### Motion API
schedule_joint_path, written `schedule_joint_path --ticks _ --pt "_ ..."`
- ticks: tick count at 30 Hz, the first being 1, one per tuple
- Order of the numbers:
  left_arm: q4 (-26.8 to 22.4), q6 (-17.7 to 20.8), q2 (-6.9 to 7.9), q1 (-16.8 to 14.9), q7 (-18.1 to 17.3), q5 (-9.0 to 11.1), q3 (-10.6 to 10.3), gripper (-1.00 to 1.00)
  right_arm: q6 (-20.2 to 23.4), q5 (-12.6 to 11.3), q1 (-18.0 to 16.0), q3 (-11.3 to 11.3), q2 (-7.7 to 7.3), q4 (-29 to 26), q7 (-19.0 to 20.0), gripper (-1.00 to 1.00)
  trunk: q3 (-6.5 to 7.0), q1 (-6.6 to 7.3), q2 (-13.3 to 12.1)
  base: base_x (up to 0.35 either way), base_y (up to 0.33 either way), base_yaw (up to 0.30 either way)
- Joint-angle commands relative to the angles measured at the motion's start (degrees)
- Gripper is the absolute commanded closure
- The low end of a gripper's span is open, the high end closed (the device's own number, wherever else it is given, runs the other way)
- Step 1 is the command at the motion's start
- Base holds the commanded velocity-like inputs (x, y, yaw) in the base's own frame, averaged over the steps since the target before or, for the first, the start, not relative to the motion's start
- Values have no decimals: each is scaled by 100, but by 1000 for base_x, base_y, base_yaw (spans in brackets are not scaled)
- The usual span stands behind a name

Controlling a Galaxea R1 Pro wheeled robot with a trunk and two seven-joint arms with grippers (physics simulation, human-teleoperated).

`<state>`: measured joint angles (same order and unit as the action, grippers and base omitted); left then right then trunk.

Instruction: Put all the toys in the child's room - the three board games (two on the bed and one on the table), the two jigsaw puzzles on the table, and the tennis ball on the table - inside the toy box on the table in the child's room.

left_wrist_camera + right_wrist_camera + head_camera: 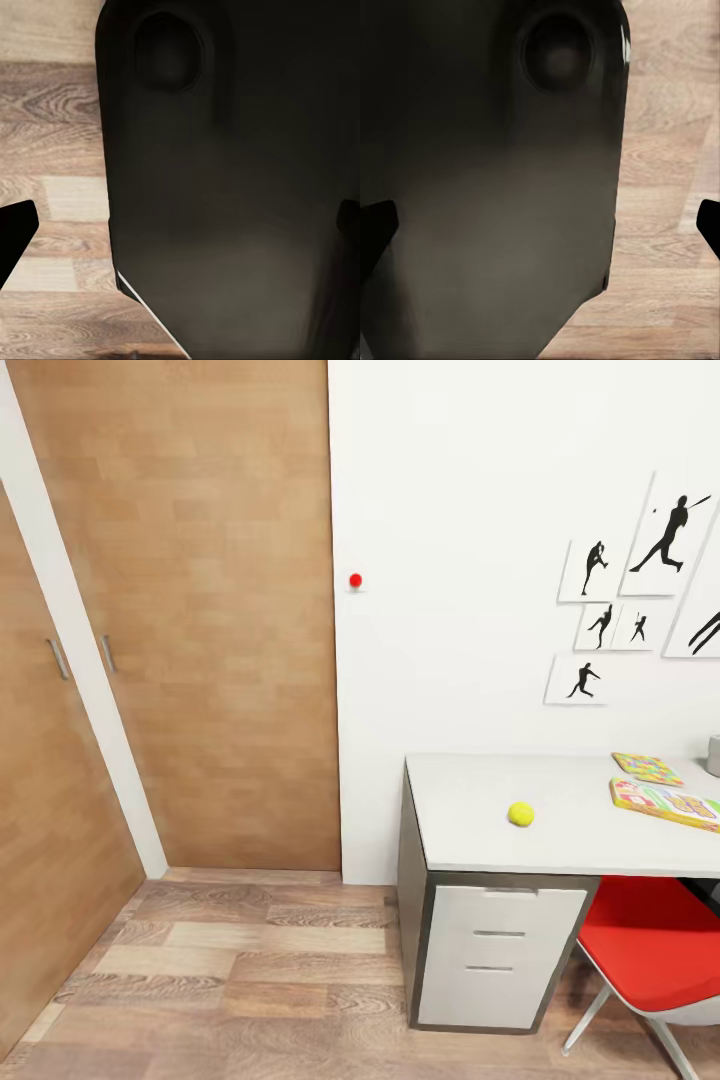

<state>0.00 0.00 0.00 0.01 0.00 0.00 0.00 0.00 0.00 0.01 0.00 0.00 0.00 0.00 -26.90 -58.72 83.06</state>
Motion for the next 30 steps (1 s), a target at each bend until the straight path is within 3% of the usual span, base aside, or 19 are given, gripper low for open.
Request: schedule_joint_path --ticks 1,6,17,30 --pt "0 0 0 -1 0 0 0 -100 0 0 -1 0 0 0 0 -100 -3 0 1 0 0 0" --pt "9 -24 -9 -10 -27 -25 0 -100 -25 -28 -10 -15 0 0 12 -100 -3 0 1 0 0 0" --pt "9 -44 -70 -10 -26 -26 -18 -100 -28 -34 -10 -13 346 0 -20 -100 -3 0 1 0 0 0" --pt "9 -44 -63 -10 -26 -19 46 -100 -26 -38 -10 -25 331 0 -46 -100 -3 0 1 0 0 -15"
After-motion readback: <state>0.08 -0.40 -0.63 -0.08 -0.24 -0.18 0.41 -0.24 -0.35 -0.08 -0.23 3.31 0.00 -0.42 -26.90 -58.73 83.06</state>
